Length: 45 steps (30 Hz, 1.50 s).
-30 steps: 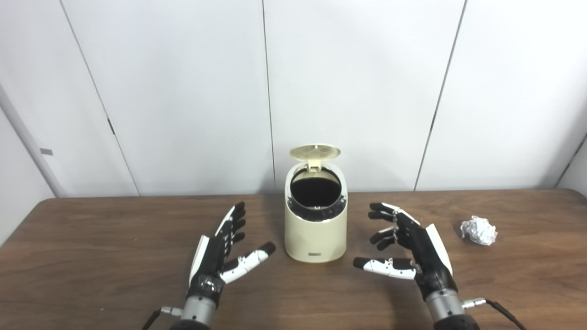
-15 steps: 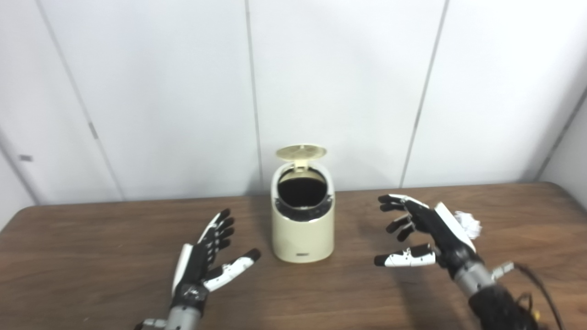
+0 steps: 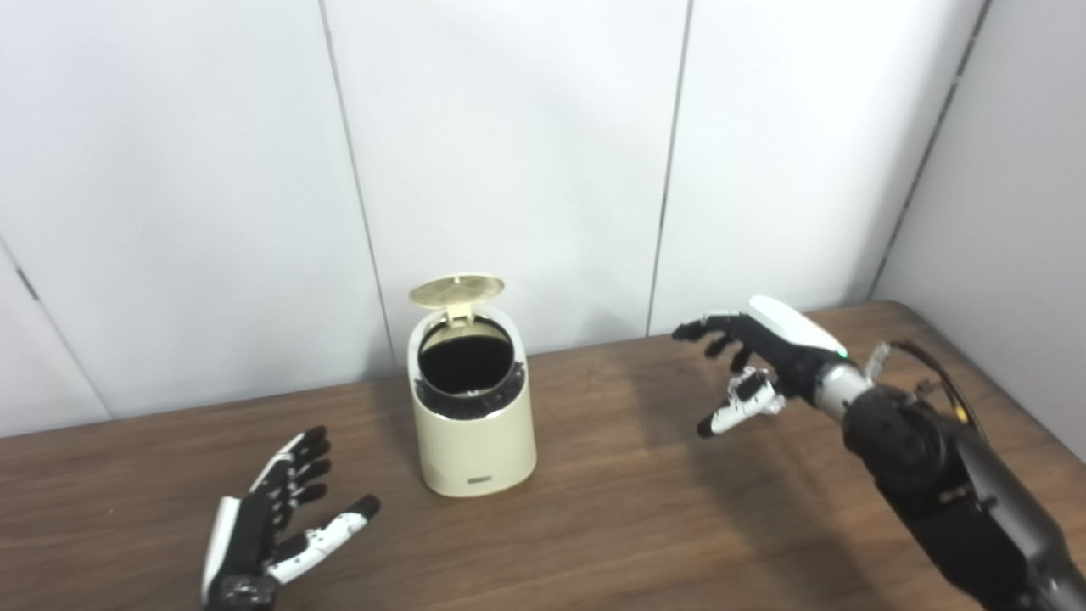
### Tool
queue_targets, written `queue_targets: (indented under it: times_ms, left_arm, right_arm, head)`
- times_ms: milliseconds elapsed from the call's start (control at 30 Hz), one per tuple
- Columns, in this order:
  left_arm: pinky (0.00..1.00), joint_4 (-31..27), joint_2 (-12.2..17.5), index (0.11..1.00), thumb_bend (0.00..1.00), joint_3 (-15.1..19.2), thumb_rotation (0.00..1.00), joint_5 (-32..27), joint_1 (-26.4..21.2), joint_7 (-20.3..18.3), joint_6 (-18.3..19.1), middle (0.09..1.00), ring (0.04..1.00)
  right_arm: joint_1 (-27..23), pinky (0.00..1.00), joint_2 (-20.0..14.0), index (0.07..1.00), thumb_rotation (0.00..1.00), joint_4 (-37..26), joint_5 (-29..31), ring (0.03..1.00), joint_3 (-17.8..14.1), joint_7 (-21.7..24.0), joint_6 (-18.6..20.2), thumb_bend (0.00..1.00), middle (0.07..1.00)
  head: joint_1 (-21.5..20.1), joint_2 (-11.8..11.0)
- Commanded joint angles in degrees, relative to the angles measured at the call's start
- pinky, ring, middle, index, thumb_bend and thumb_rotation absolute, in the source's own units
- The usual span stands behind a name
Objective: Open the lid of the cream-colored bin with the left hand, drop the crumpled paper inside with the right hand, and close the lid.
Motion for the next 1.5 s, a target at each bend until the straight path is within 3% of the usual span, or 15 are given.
queue_targets:
  times_ms: [0, 133, 433, 700, 1000, 1267, 1467]
  left_arm:
    - [0.79, -0.7, 0.6, 0.908, 0.77, 0.4, 0.19, -0.4, -2.4, -0.2, -2.1, 0.863, 0.840]
    - [0.80, -1.0, 1.0, 0.916, 0.75, 0.3, 0.17, 0.2, -2.5, -0.2, -1.6, 0.866, 0.843]
    - [0.86, -1.1, 1.2, 0.930, 0.73, 0.3, 0.14, -0.2, -2.6, -0.4, -1.8, 0.879, 0.856]
    - [0.84, -1.1, 1.3, 0.924, 0.72, 0.4, 0.13, -0.2, -2.7, -0.4, -2.0, 0.873, 0.853]
    - [0.82, -1.6, 1.5, 0.920, 0.71, 0.3, 0.12, -0.1, -2.7, -0.6, -1.7, 0.872, 0.850]
    - [0.83, -1.8, 1.5, 0.917, 0.71, 0.3, 0.12, 0.0, -2.6, -0.5, -1.7, 0.872, 0.853]
    - [0.83, -2.3, 1.5, 0.916, 0.71, 0.1, 0.12, 0.2, -2.4, -0.6, -1.2, 0.869, 0.849]
  right_arm:
    - [-4.0, 0.68, -2.7, 0.755, 0.04, -1.3, -2.6, 0.809, -0.1, 1.3, 1.7, 0.84, 0.841]
    - [-6.3, 0.61, -5.5, 0.766, 0.02, -1.1, -5.7, 0.766, 1.0, 4.4, 3.4, 0.84, 0.823]
    - [-10.0, 0.66, -8.6, 0.812, 0.19, 3.2, -11.6, 0.878, 1.6, 9.8, 6.3, 0.81, 0.912]
    - [-11.6, 0.65, -7.8, 0.822, 0.15, 10.0, -11.9, 0.883, 2.8, 10.5, 6.1, 0.83, 0.935]
    - [-13.3, 0.71, -6.9, 0.851, 0.14, 16.1, -9.8, 0.879, 4.9, 12.3, 5.2, 0.86, 0.934]
    - [-13.0, 0.69, -5.1, 0.858, 0.11, 22.8, -8.5, 0.827, 5.9, 9.1, 2.4, 0.85, 0.905]
    - [-13.0, 0.76, -4.2, 0.882, 0.12, 24.9, -9.1, 0.869, 7.3, 7.9, 2.9, 0.82, 0.912]
  head:
    - [-0.5, -0.2]
    - [-1.3, -0.5]
    - [-2.2, -0.9]
    - [-2.6, -1.1]
    - [-2.5, -0.8]
    - [-2.3, -0.5]
    - [-2.0, -0.2]
